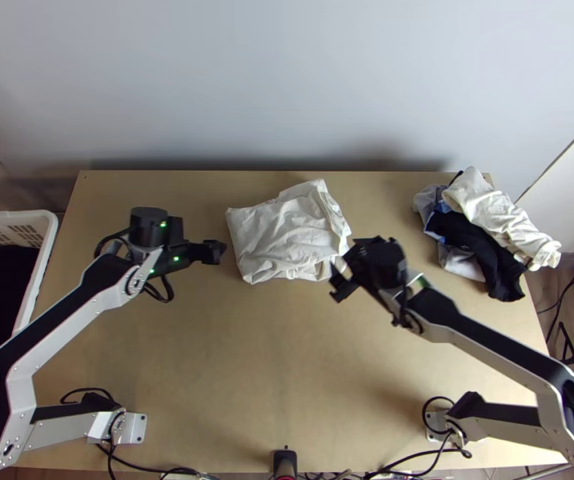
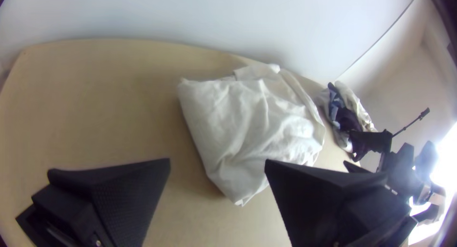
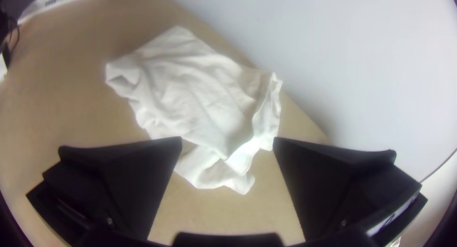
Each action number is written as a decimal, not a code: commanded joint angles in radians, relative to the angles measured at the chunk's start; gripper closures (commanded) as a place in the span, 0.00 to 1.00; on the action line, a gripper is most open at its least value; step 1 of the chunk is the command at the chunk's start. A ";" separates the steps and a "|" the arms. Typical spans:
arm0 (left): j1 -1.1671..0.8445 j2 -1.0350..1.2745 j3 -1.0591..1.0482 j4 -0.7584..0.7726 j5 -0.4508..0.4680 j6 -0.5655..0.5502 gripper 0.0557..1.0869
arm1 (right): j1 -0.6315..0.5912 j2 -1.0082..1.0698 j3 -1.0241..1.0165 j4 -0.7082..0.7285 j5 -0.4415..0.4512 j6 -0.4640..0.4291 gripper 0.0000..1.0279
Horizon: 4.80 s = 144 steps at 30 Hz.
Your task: Fold the t-shirt
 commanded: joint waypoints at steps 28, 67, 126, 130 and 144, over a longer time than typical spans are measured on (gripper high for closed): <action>0.326 -0.086 -0.039 -0.071 0.159 0.096 0.06 | 0.212 0.415 0.188 -0.001 0.105 -0.395 0.05; 0.493 -0.146 -0.078 -0.161 0.298 0.205 0.06 | 0.072 0.492 0.254 0.001 0.094 -0.311 0.97; 0.477 -0.160 -0.185 -0.163 0.298 0.176 0.06 | -0.567 0.303 0.677 0.180 0.071 -0.584 0.97; 0.477 -0.161 -0.191 -0.163 0.295 0.171 0.06 | -0.633 0.300 0.693 0.166 0.060 -0.593 0.97; 0.456 -0.178 -0.202 -0.160 0.286 0.150 0.06 | -0.856 0.264 0.728 0.113 -0.055 -0.619 0.97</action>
